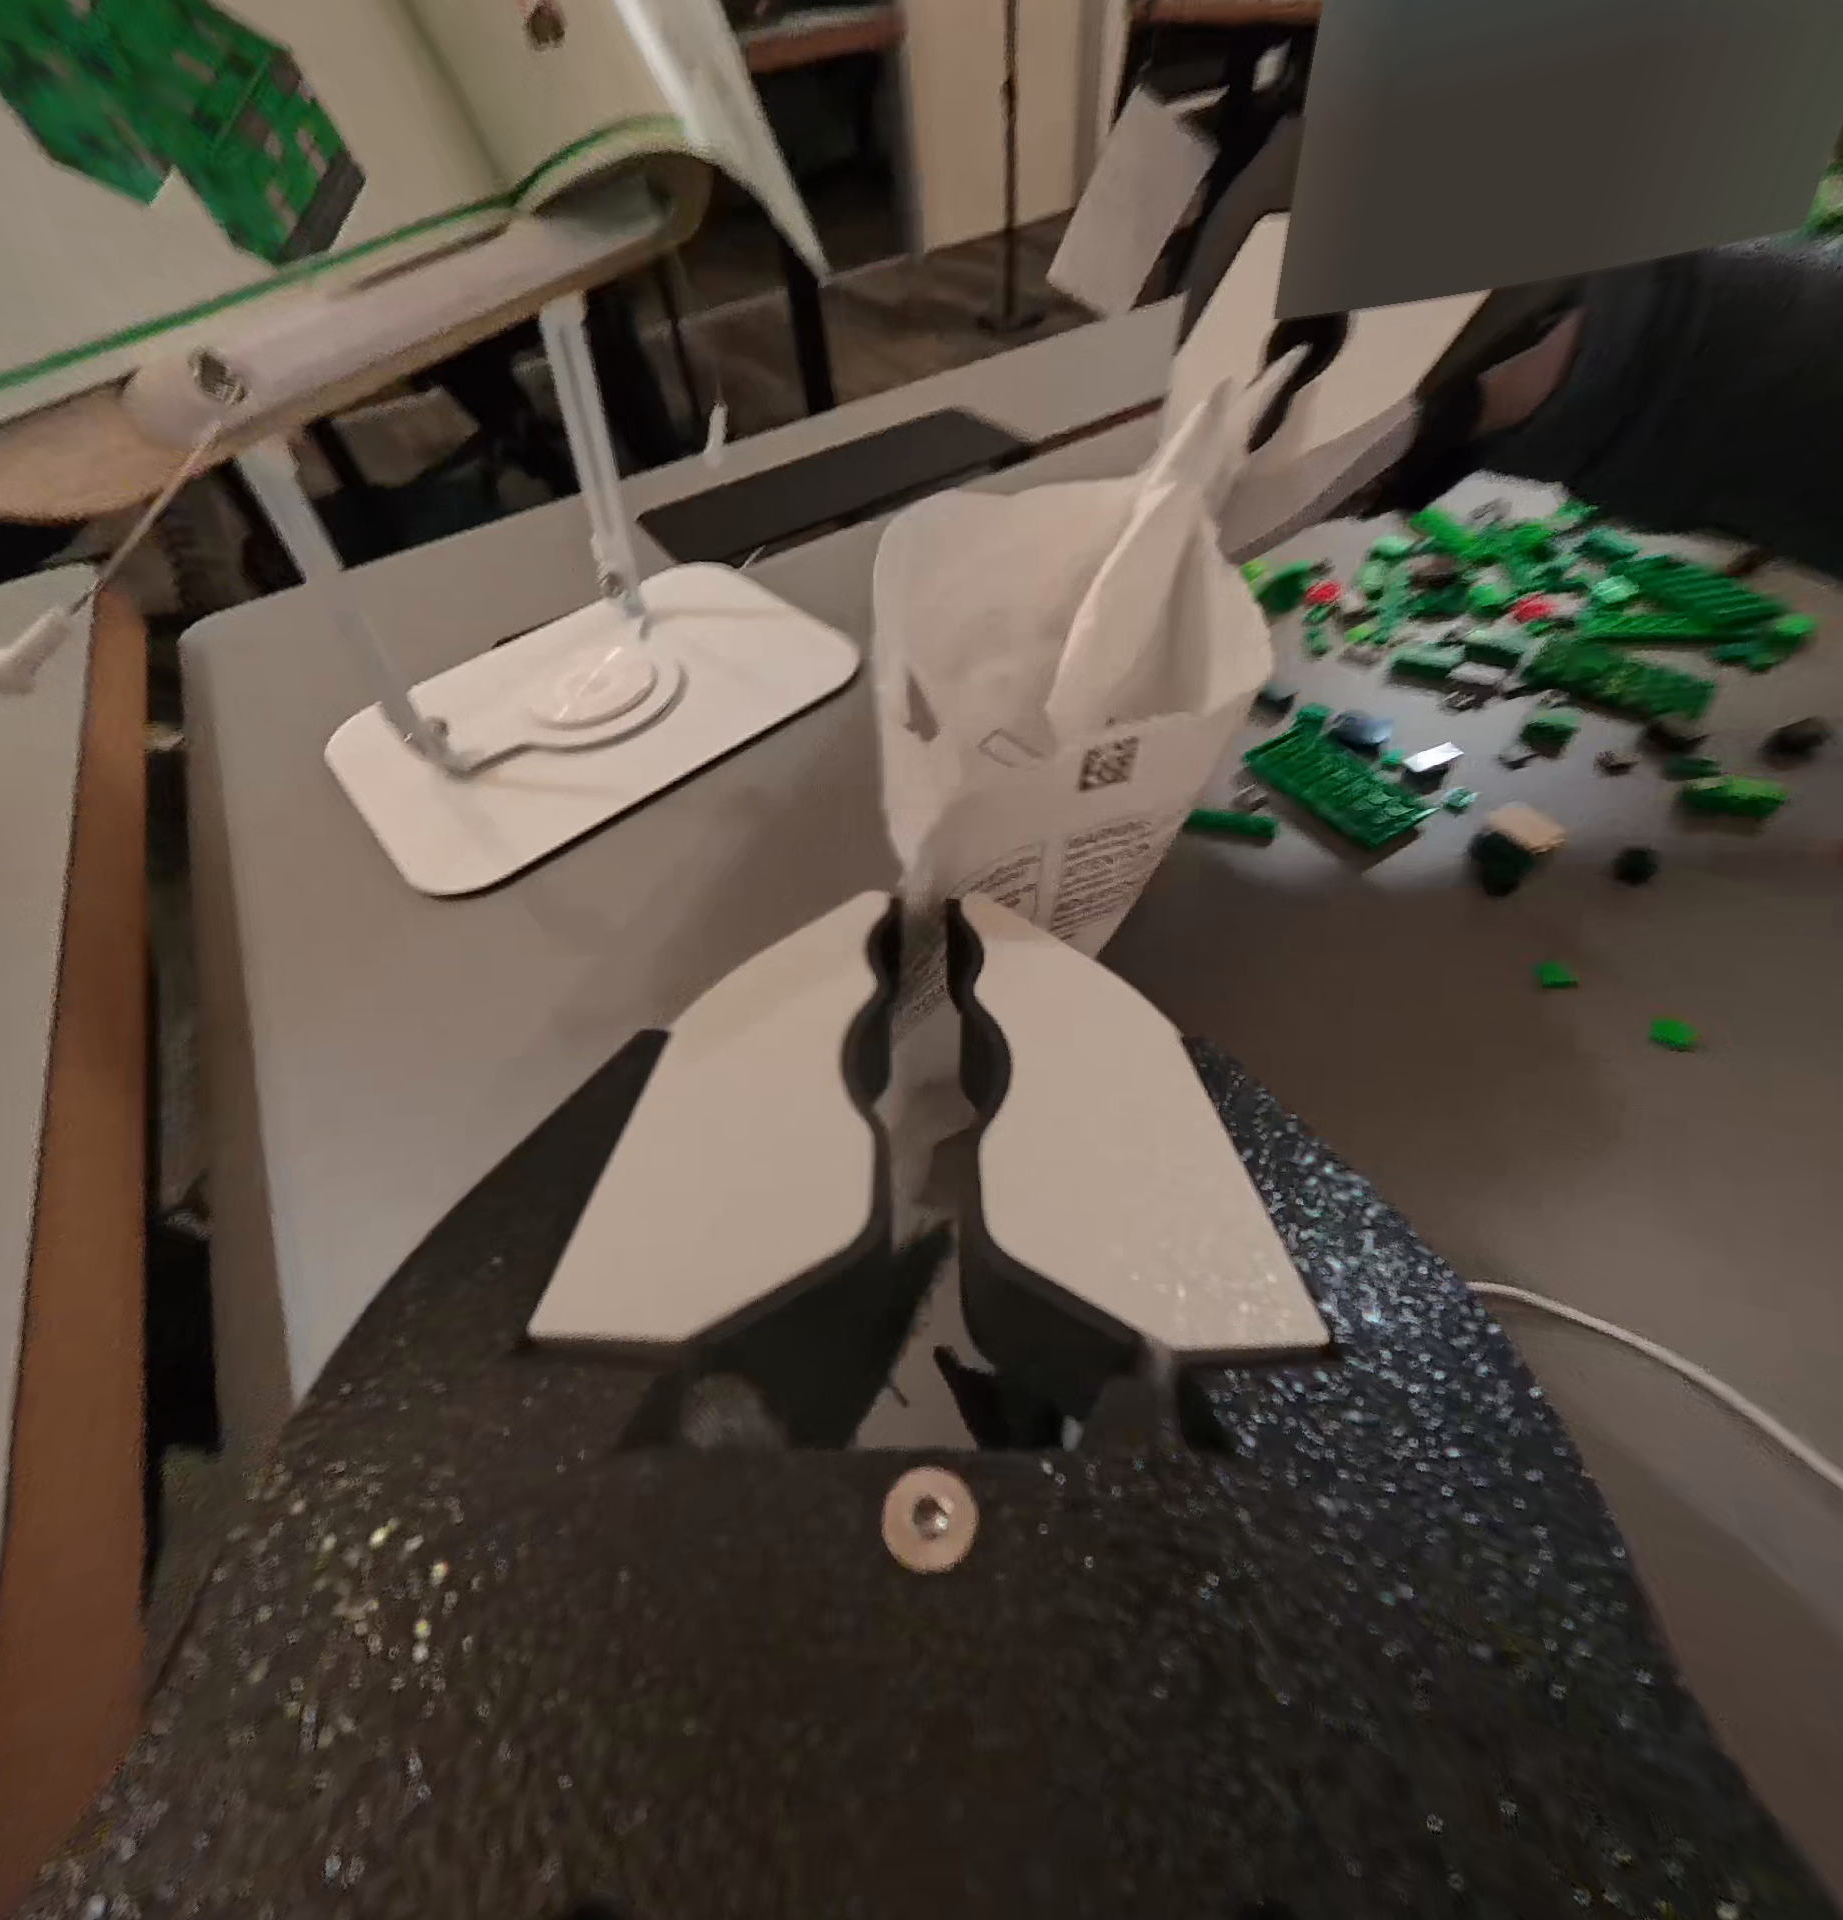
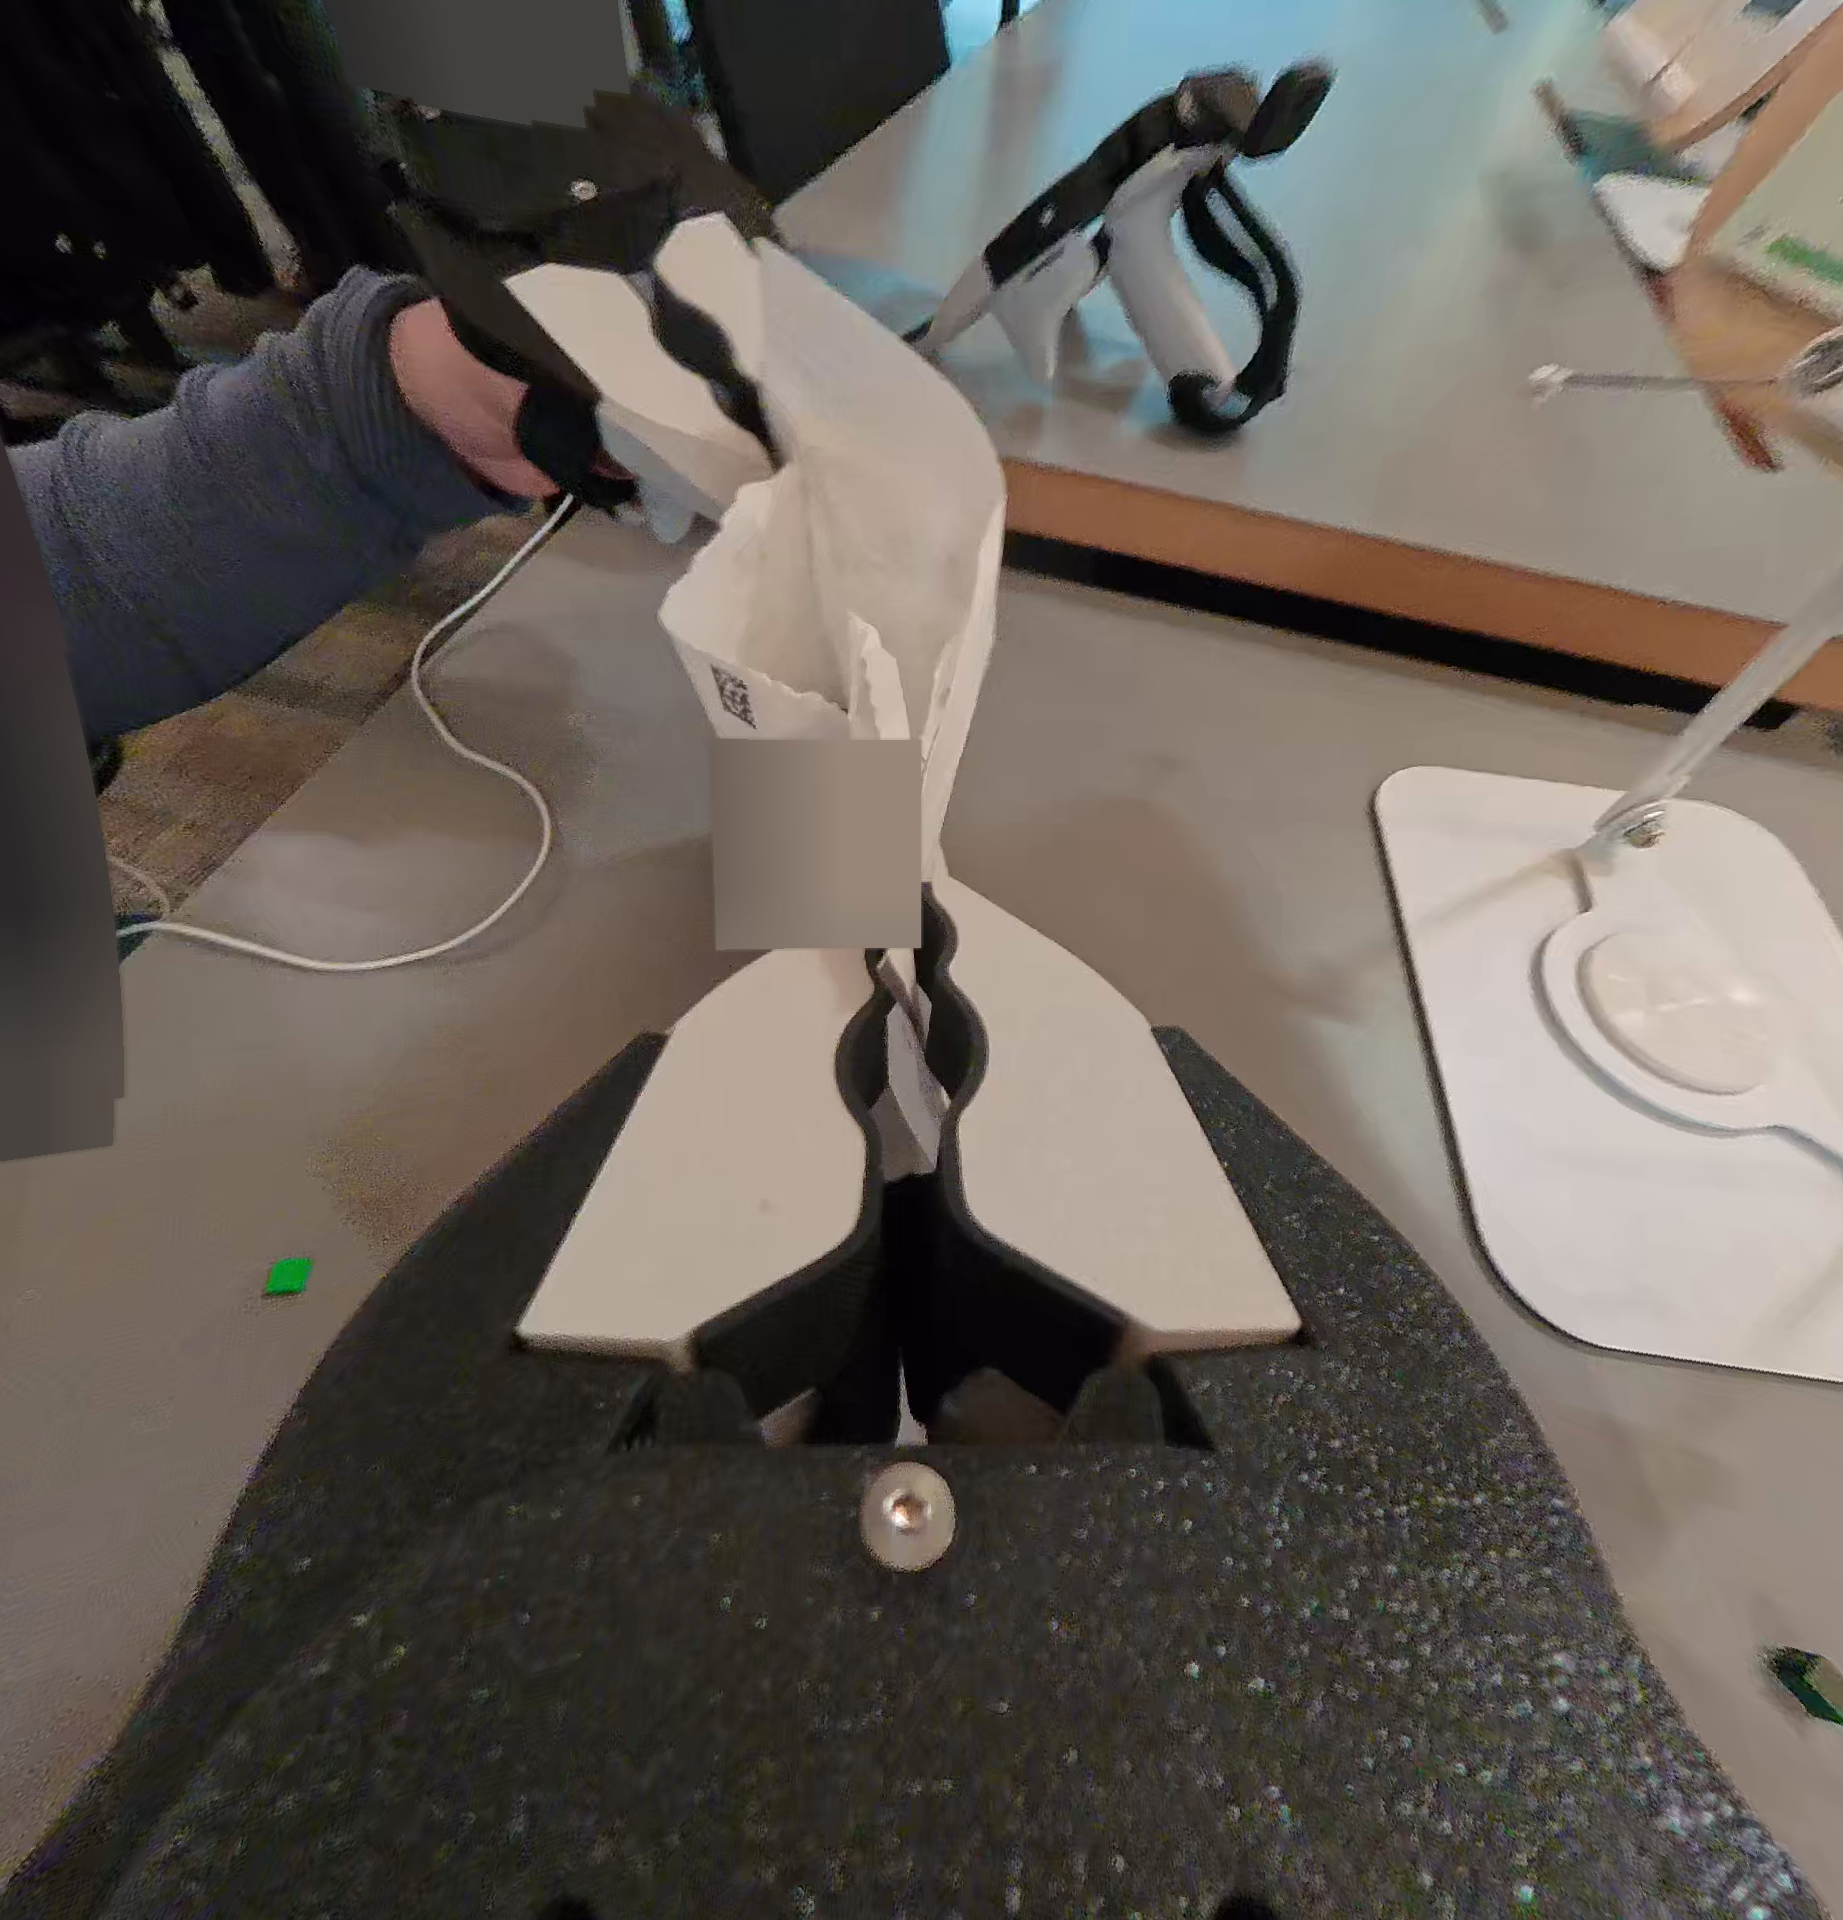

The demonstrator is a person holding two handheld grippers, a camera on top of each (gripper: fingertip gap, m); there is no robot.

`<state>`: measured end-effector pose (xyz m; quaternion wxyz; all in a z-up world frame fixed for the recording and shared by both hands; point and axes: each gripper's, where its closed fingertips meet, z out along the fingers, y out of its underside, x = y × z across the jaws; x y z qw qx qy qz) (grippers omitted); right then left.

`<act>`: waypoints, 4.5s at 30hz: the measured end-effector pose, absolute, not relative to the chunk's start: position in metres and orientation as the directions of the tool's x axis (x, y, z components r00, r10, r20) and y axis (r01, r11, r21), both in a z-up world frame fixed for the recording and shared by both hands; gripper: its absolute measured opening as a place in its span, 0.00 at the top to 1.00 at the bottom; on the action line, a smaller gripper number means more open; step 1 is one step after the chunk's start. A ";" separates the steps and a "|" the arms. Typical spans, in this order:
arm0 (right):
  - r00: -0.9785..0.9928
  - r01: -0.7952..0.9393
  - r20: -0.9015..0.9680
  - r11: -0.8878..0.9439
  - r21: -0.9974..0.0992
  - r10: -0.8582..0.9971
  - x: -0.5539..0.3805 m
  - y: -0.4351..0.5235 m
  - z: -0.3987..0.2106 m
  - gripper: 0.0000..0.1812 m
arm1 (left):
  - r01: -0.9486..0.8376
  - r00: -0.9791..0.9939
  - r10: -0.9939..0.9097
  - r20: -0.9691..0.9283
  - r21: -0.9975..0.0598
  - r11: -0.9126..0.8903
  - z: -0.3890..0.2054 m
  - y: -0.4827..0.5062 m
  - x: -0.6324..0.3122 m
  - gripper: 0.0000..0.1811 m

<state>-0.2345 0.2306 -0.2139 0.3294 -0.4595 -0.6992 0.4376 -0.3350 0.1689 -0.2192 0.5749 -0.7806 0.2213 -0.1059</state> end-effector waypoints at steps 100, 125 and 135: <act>0.953 0.267 0.216 -0.928 -0.259 0.213 0.560 0.285 -0.178 0.99 | -0.366 0.688 -0.688 -0.232 -0.929 -0.053 -0.169 0.217 -0.011 0.84; 0.907 0.383 0.316 -0.856 -0.348 0.277 0.523 0.232 -0.174 0.77 | -0.369 0.698 -0.679 -0.229 -0.927 -0.067 -0.176 0.224 -0.030 0.84; 0.865 0.502 0.344 -0.584 -0.639 0.366 0.477 0.160 -0.169 0.84 | -0.355 0.701 -0.679 -0.219 -0.933 -0.066 -0.172 0.223 -0.034 0.84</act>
